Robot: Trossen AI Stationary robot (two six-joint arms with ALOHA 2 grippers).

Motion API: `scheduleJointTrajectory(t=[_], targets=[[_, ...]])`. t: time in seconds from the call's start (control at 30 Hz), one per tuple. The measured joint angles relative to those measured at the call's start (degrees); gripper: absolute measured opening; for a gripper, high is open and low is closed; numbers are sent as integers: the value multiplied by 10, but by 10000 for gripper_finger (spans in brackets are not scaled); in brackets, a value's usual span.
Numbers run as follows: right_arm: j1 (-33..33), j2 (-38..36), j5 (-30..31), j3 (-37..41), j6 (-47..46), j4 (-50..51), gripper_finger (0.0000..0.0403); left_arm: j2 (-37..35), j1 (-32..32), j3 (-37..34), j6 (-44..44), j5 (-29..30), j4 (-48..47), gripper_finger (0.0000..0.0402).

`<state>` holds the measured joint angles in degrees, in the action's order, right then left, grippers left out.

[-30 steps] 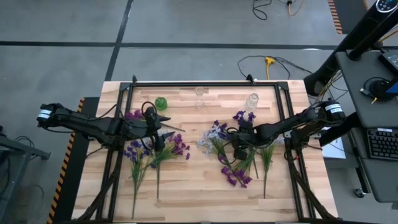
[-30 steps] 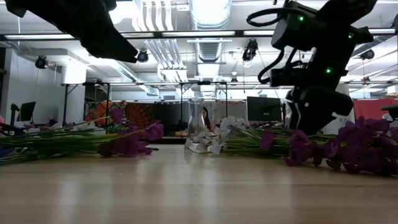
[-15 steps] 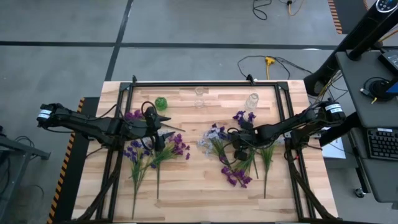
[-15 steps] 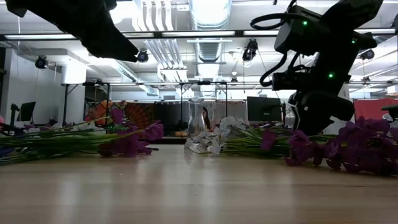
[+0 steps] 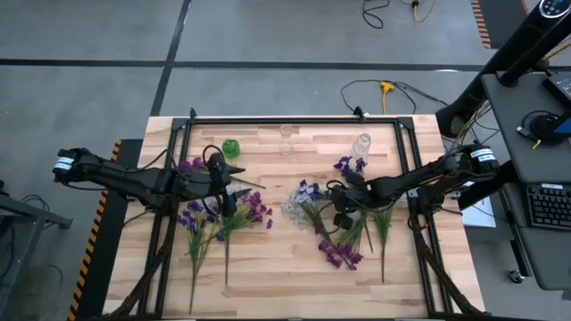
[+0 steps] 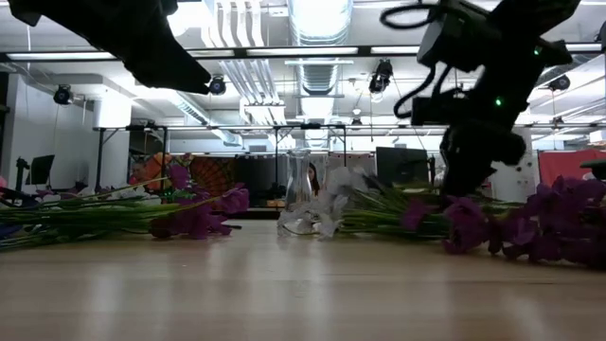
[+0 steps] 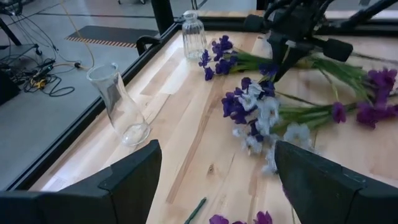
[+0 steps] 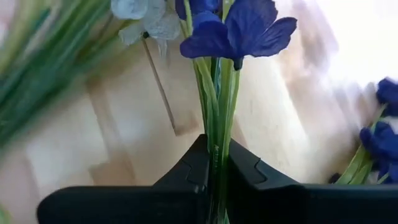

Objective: Sort flowers into vase by color
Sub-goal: Put the middle dark violet flowers into the left transparent vase

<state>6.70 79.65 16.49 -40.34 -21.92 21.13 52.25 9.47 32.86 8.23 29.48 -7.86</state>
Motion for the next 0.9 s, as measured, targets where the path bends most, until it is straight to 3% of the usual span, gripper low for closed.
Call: scheduleJointTrajectory(t=[0.57,0.9], targets=[[0,-167,2,-6,-45,17,18,-1,0,24,16,0,13,294],[0,-237,96,-6,-35,12,18,-2,0,36,34,0,14,294]])
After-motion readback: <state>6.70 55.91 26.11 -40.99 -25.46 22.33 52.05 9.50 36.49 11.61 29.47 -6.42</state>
